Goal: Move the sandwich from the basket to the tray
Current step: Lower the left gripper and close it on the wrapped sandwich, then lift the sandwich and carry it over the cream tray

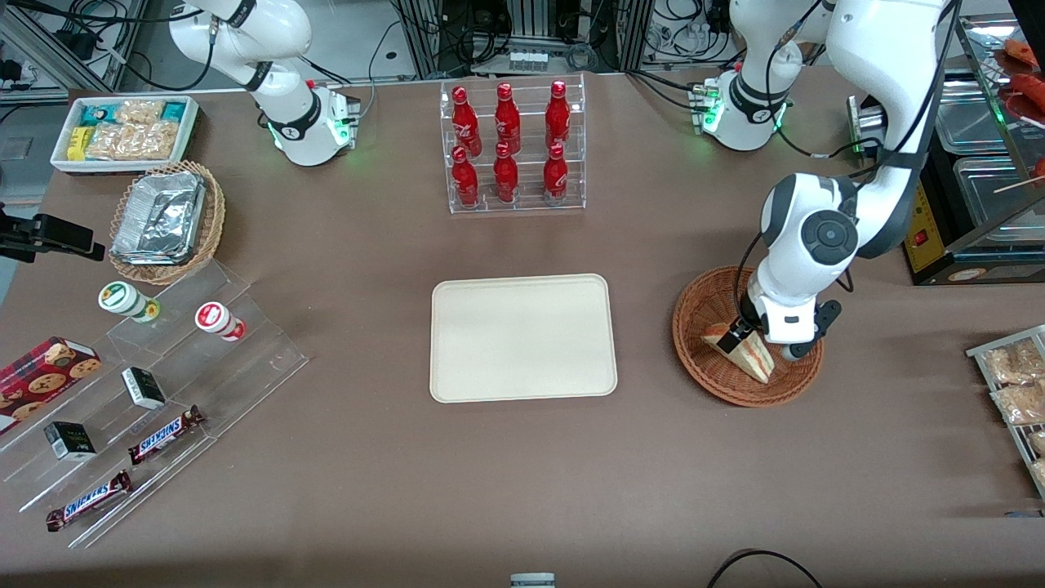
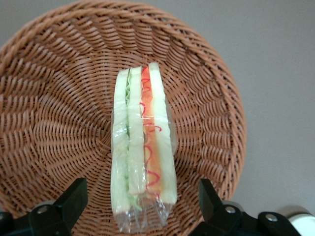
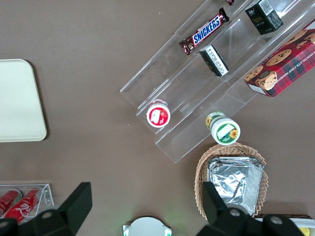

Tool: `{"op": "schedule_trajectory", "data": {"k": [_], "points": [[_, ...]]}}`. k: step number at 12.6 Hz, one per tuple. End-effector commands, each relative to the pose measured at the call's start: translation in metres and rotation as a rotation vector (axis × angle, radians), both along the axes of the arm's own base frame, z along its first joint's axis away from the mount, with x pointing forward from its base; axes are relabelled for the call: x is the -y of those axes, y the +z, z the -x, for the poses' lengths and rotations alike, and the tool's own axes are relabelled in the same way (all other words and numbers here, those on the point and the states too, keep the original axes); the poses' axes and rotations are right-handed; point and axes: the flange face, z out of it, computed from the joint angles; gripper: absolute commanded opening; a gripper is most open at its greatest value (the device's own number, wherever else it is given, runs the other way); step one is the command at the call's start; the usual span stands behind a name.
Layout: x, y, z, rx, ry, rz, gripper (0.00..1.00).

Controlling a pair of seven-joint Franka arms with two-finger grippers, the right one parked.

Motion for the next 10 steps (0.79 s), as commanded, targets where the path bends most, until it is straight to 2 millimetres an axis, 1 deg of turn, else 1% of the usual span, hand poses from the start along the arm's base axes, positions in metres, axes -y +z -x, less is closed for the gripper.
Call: {"op": "schedule_trajectory", "data": {"k": [1, 2, 4, 5, 6, 7, 9, 10], "points": [[0.001, -0.012, -0.001, 0.024, 0.006, -0.011, 1.00], [0.000, -0.016, -0.002, 0.018, 0.011, -0.012, 0.93], [-0.004, -0.015, -0.003, 0.018, 0.017, -0.014, 0.08], [-0.005, -0.013, -0.003, 0.020, 0.014, -0.015, 0.00], [-0.005, -0.007, -0.003, 0.022, 0.011, -0.016, 0.00], [-0.006, 0.005, -0.003, 0.018, 0.011, -0.020, 0.00], [-0.008, 0.047, -0.005, -0.024, -0.026, -0.087, 0.00], [-0.006, 0.074, -0.012, -0.048, -0.024, -0.105, 0.00]]}}
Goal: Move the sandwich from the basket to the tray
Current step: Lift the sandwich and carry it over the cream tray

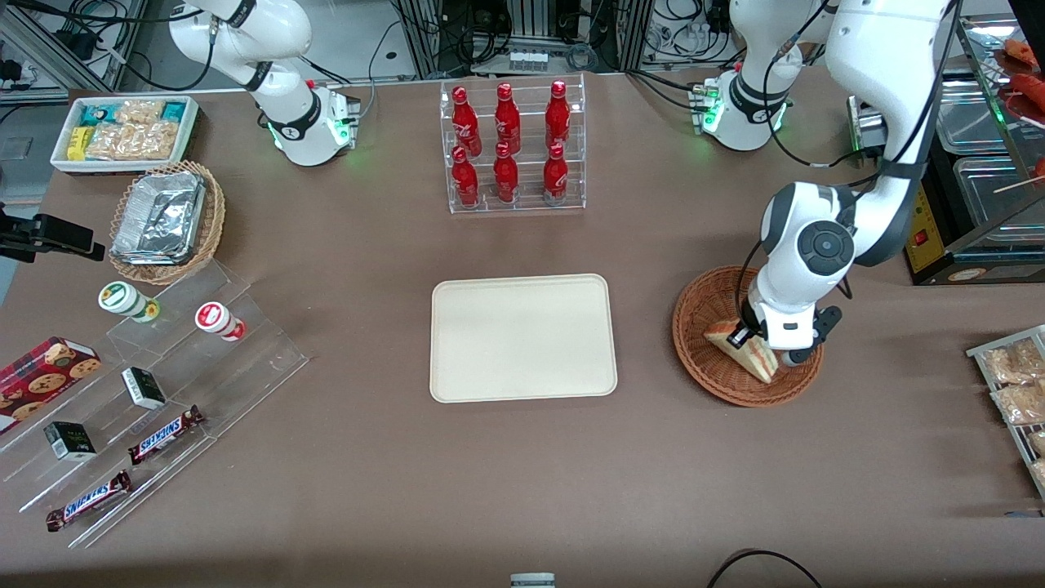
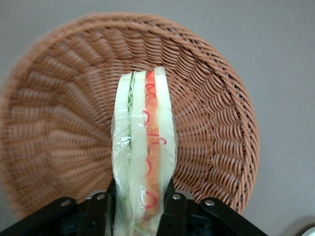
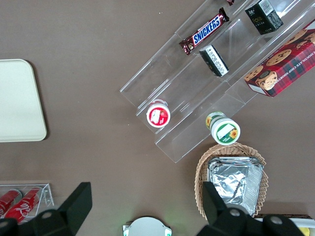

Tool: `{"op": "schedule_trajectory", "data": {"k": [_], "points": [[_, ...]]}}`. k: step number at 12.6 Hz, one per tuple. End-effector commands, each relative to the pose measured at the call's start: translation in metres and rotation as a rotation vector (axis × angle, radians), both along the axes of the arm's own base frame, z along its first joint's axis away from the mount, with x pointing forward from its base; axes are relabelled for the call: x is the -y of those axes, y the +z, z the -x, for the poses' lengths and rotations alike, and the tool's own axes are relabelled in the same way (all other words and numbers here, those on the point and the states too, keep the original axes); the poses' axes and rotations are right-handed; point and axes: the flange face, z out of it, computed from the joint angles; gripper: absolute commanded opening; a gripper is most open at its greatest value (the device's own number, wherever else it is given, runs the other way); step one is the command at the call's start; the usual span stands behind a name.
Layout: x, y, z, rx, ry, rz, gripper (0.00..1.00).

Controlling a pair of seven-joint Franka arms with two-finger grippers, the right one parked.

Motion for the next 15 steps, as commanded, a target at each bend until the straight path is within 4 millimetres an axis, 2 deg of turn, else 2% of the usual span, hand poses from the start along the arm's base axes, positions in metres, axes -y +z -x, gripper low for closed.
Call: {"op": "schedule_trajectory", "data": {"k": [1, 2, 3, 4, 6, 8, 11, 13, 15], "points": [[0.009, 0.086, -0.012, -0.020, -0.002, -0.055, 0.00], [0.029, 0.116, -0.016, -0.026, -0.021, -0.057, 0.00], [0.057, 0.141, -0.018, -0.028, -0.052, -0.045, 0.00], [0.086, 0.157, -0.019, -0.017, -0.086, -0.027, 0.00], [0.161, 0.162, -0.010, -0.007, -0.201, 0.035, 0.00], [0.223, 0.147, -0.005, -0.031, -0.303, 0.095, 0.00], [0.293, 0.117, 0.002, -0.029, -0.442, 0.182, 0.00], [0.358, 0.078, 0.040, 0.003, -0.618, 0.160, 0.00], [0.385, 0.035, 0.053, 0.035, -0.708, 0.133, 0.00]]}}
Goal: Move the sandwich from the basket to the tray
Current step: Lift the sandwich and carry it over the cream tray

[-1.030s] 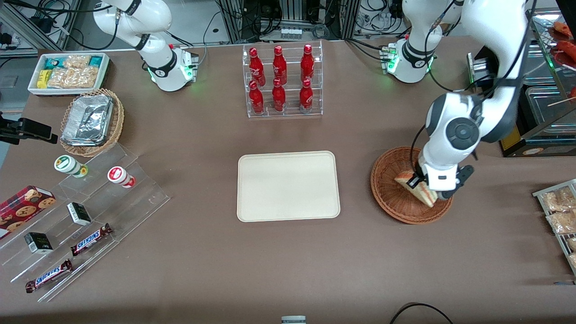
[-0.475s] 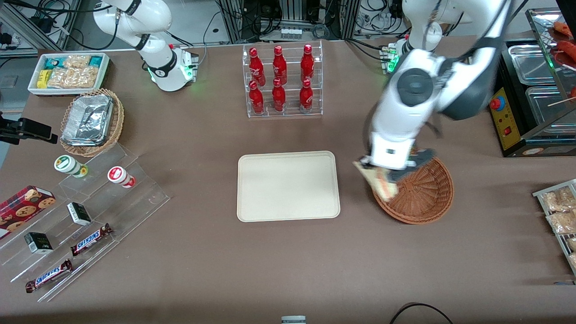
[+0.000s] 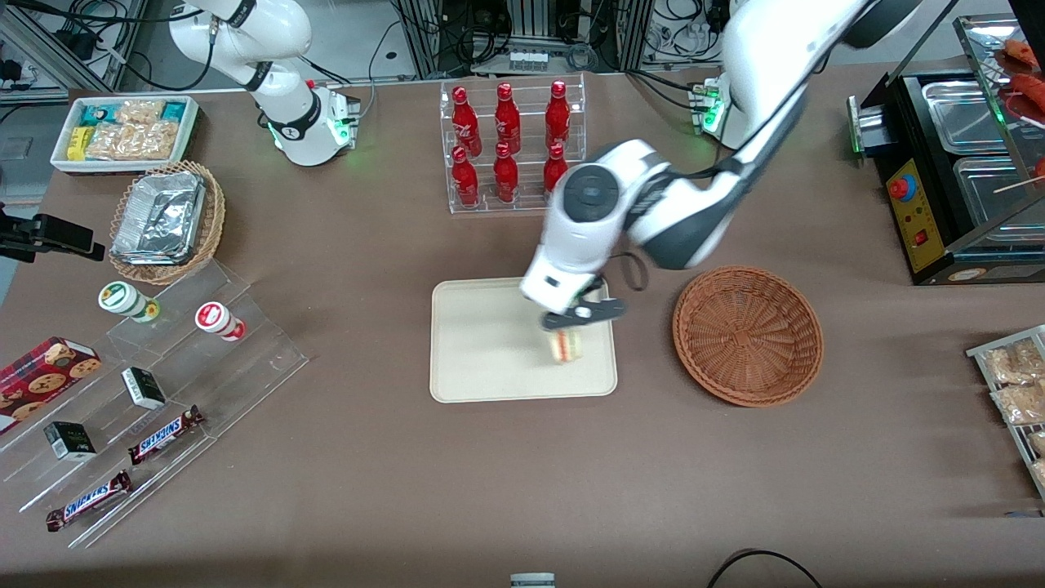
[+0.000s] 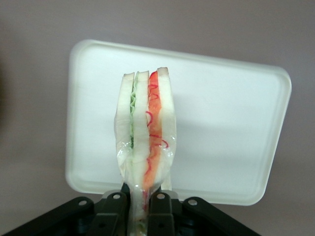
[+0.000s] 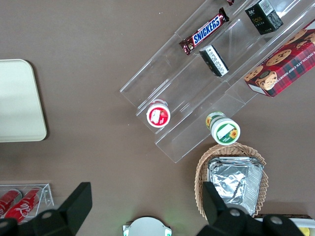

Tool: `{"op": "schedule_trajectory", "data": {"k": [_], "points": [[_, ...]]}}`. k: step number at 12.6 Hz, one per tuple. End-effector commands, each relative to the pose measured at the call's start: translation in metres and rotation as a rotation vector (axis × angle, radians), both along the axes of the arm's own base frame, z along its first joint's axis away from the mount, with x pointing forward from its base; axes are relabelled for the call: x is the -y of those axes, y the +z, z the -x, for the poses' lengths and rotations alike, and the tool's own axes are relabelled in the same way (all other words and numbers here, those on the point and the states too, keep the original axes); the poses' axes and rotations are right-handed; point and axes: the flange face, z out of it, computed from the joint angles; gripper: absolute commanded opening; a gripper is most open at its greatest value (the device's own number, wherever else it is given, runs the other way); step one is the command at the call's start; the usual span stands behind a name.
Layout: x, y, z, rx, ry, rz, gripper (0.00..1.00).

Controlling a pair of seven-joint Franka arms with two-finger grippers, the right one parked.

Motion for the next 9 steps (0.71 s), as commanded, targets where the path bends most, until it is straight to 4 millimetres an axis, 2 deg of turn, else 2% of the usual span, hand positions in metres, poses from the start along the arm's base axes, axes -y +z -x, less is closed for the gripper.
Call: {"op": "schedule_trajectory", "data": {"k": [1, 2, 5, 7, 9], "points": [[0.040, -0.040, 0.015, 0.056, -0.104, -0.006, 0.00], [0.044, -0.055, 0.021, 0.049, -0.128, -0.023, 0.00], [0.045, -0.089, 0.021, 0.036, -0.149, -0.051, 0.00], [0.047, -0.094, 0.019, 0.063, -0.154, -0.025, 0.00], [0.043, -0.107, 0.015, 0.055, -0.148, -0.032, 0.00]]}}
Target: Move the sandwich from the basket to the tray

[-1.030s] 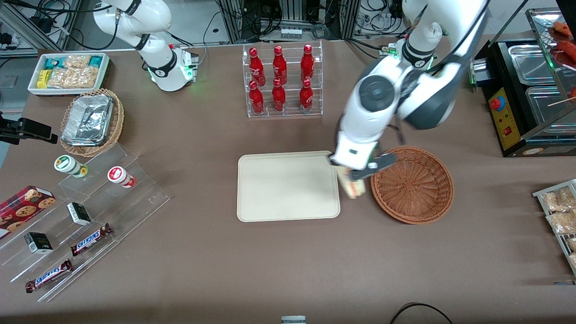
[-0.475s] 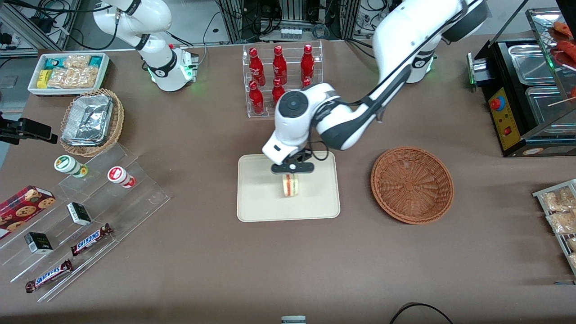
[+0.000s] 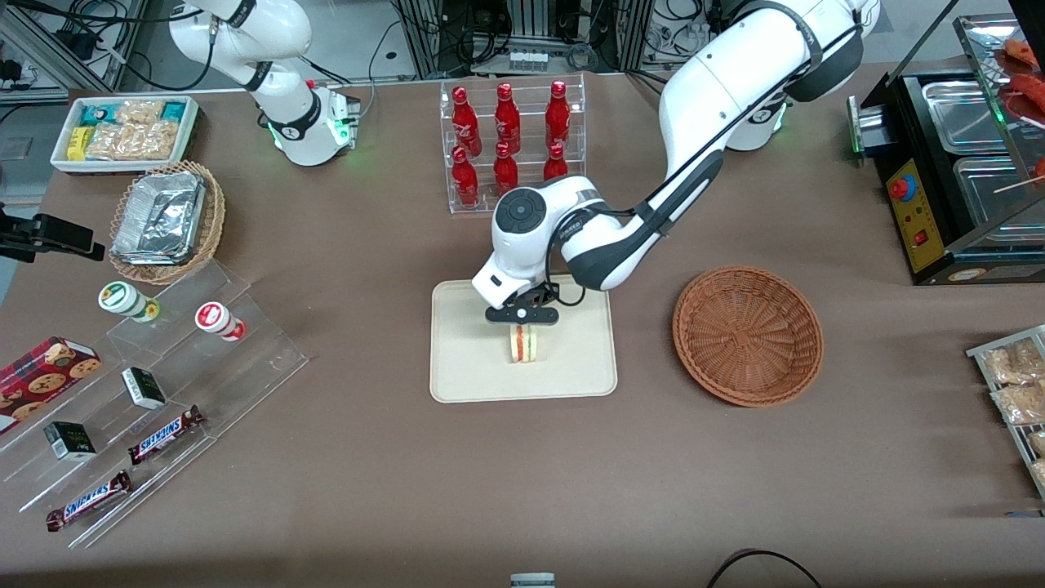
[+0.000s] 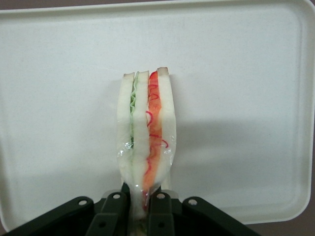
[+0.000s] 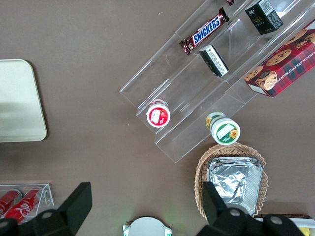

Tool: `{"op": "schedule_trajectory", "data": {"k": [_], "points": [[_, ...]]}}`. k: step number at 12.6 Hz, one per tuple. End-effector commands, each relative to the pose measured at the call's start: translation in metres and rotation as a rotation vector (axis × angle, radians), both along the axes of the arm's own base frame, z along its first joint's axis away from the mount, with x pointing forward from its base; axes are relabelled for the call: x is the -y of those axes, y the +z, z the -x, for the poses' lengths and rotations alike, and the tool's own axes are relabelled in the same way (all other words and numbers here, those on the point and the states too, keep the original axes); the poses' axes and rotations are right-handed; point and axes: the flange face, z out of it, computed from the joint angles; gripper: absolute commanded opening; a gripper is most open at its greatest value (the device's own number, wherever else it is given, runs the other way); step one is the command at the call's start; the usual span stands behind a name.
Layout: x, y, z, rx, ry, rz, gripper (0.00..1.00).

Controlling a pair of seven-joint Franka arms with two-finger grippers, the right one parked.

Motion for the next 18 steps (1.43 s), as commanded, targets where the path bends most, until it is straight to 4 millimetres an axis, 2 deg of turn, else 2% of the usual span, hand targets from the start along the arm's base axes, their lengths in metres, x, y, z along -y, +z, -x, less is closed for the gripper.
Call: {"op": "schedule_trajectory", "data": {"k": [1, 2, 3, 4, 7, 10, 12, 14, 17, 18], "points": [[0.002, -0.012, -0.007, 0.010, -0.002, 0.000, 0.00], [0.003, -0.014, -0.007, 0.010, -0.001, 0.010, 0.06], [0.003, -0.015, -0.007, 0.010, -0.001, 0.011, 0.59], [0.003, -0.014, -0.007, 0.012, -0.004, 0.011, 0.99], [0.001, -0.002, -0.010, 0.025, 0.004, 0.013, 1.00], [-0.007, 0.040, -0.018, 0.059, 0.024, 0.002, 1.00], [-0.018, 0.077, -0.025, 0.087, 0.053, -0.005, 1.00], [-0.045, 0.121, -0.038, 0.098, 0.117, -0.032, 1.00], [-0.115, 0.188, -0.067, 0.090, 0.229, -0.068, 1.00], [-0.136, 0.205, -0.069, 0.076, 0.239, -0.100, 1.00]]}}
